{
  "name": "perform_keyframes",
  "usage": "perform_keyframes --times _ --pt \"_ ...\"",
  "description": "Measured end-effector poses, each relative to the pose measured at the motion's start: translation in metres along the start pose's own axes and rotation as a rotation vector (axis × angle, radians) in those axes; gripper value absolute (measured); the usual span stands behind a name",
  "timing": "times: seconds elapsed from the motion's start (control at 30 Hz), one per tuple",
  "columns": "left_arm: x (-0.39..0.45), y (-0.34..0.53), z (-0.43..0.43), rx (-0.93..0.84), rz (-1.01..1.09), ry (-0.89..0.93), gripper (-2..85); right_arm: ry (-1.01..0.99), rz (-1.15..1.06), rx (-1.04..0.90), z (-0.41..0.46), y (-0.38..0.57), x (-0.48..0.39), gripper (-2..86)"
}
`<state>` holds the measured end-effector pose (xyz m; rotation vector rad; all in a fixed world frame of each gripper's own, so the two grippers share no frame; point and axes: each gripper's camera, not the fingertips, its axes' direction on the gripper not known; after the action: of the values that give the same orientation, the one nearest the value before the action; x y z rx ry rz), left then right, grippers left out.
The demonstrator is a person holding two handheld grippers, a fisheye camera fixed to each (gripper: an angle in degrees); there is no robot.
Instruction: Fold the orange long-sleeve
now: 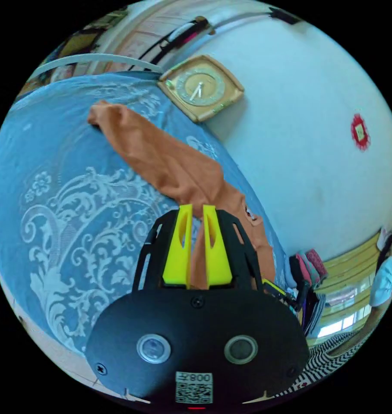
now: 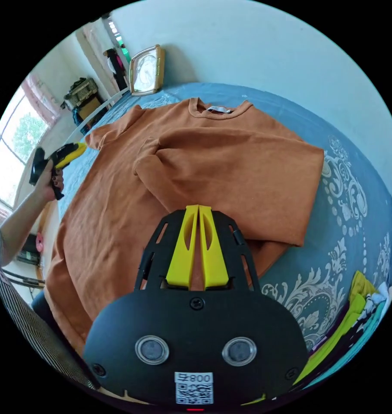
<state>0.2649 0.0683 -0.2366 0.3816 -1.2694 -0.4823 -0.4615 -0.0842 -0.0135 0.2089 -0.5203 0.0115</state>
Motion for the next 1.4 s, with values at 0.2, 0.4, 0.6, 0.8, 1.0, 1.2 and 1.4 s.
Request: perform_keyframes --times 0.2,0.4,0.6,0.8,1.0,1.2,1.4 --pt "-0.13 -0.02 -0.008 0.109 -0.254 -0.014 8.3 -0.033 0.115 -0.006 -0.014 -0.01 0.004 0.3" --pt "-0.221 -0.043 0.019 0.174 -0.399 0.132 11.6 -0.157 0.18 -0.062 -0.007 -0.016 -0.001 2.3" --pt "-0.256 -0.062 0.049 0.126 -0.372 0.065 10.0 -0.242 0.23 0.009 -0.003 -0.038 -0.013 3.9" --pt "-0.272 -0.065 0.061 0.113 -0.317 0.085 5.7 -0.326 0.162 0.043 0.01 -0.088 -0.036 4.0" --pt "-0.243 -0.067 0.054 0.182 -0.148 0.224 4.4 -0.33 0.079 0.079 0.03 -0.156 -0.061 2.6" --pt "-0.197 -0.067 0.053 0.175 -0.004 0.365 3.8 -0.274 0.068 -0.033 0.09 -0.21 -0.08 2.1" --pt "-0.102 -0.04 0.067 0.022 0.317 0.428 3.3 -0.234 0.034 0.015 0.077 -0.236 -0.096 3.2"
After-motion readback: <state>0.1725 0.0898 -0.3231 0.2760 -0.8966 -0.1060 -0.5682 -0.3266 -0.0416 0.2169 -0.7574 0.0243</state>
